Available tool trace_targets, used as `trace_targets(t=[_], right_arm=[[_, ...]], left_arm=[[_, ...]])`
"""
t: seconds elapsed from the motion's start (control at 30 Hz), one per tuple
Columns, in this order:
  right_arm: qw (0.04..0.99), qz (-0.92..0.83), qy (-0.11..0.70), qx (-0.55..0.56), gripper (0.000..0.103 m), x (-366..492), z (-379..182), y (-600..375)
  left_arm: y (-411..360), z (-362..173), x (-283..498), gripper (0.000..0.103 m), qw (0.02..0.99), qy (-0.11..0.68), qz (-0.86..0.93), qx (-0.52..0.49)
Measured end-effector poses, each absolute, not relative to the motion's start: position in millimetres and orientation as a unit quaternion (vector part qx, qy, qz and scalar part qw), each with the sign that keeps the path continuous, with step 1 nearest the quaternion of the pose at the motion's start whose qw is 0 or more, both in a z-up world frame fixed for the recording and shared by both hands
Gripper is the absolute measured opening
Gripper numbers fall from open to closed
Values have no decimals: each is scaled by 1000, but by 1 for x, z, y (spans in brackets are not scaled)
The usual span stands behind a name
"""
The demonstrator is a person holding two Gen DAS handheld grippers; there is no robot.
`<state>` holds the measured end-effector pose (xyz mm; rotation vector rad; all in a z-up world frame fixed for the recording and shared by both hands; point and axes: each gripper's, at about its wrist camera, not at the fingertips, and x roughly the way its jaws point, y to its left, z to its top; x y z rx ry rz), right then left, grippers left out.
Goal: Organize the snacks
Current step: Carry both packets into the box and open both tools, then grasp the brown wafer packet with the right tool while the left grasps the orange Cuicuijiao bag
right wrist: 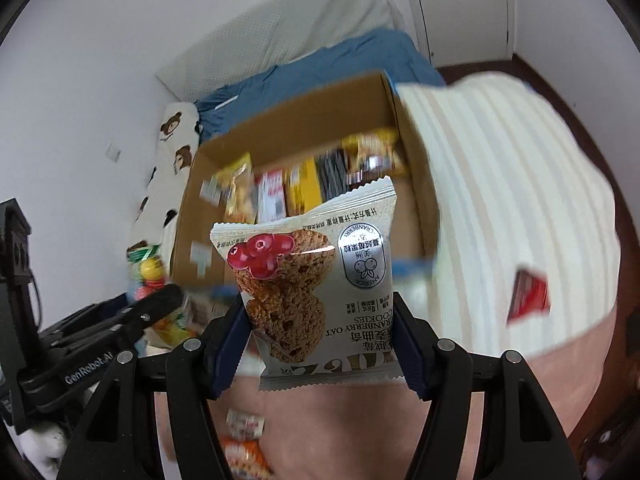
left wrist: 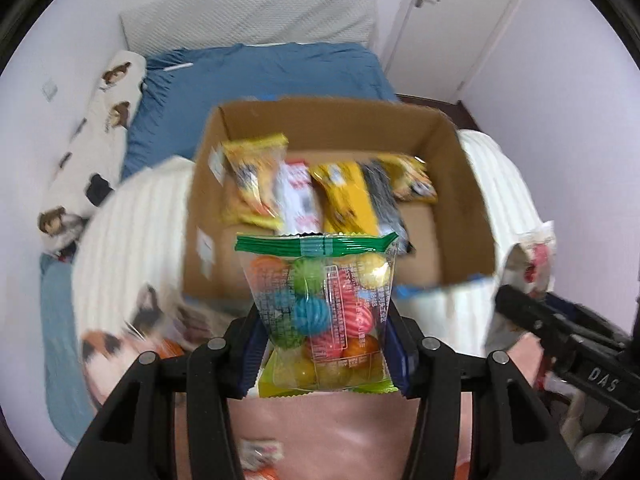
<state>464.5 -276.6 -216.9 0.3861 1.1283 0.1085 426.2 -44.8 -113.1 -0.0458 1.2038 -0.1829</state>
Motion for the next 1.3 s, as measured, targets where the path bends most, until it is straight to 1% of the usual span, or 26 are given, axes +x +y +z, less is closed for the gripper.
trace_targets(t=[0.13, 0.23, 0.4, 0.57, 0.6, 0.63, 0.67, 0.7, 0.73, 0.77, 0.8, 0.83, 1.13, 1.27, 1.3], right_arm=[[821, 35, 548, 157, 68, 519, -224, -270], [809, 24, 568, 152, 68, 551, -240, -274], [786, 4, 601, 143, 68, 580, -278, -272], [755, -5, 639, 147, 70, 591, -313, -275], [745, -4, 651, 147, 78, 592, -321, -274], [741, -6, 657, 141, 96, 593, -325, -273], [741, -11, 659, 131, 97, 593, -327, -272], [745, -8, 656, 123, 97, 593, -327, -270], [744, -6, 657, 122, 97, 593, -328, -269], [742, -5, 659, 125, 97, 593, -330, -269], [742, -4, 659, 125, 97, 594, -330, -269], [743, -5, 658, 120, 97, 594, -329, -268], [743, -3, 658, 120, 97, 592, -327, -266], [757, 0, 644, 113, 98, 586, -315, -259], [764, 1, 636, 107, 100, 583, -309, -257]], left_arm=[[-29, -129, 472, 48, 803, 593, -64, -18], [-22, -150, 499, 48, 790, 612, -45, -7], [-16, -196, 523, 48, 764, 645, -19, 24], [-11, -236, 533, 49, 731, 682, -27, 10], [-8, -242, 533, 49, 722, 691, -23, 1], [-5, -249, 534, 49, 713, 701, -17, -9], [-4, -254, 535, 52, 707, 707, -18, -14], [-4, -257, 536, 53, 706, 707, -23, -19], [-3, -257, 535, 60, 710, 704, -22, -24], [-2, -256, 535, 75, 714, 699, -24, -27], [-3, -257, 536, 82, 715, 698, -29, -31], [-3, -256, 536, 86, 717, 696, -32, -38], [-12, -230, 528, 87, 731, 679, -42, -39], [-17, -203, 513, 87, 762, 644, -48, -33], [-17, -198, 511, 86, 770, 635, -45, -30]])
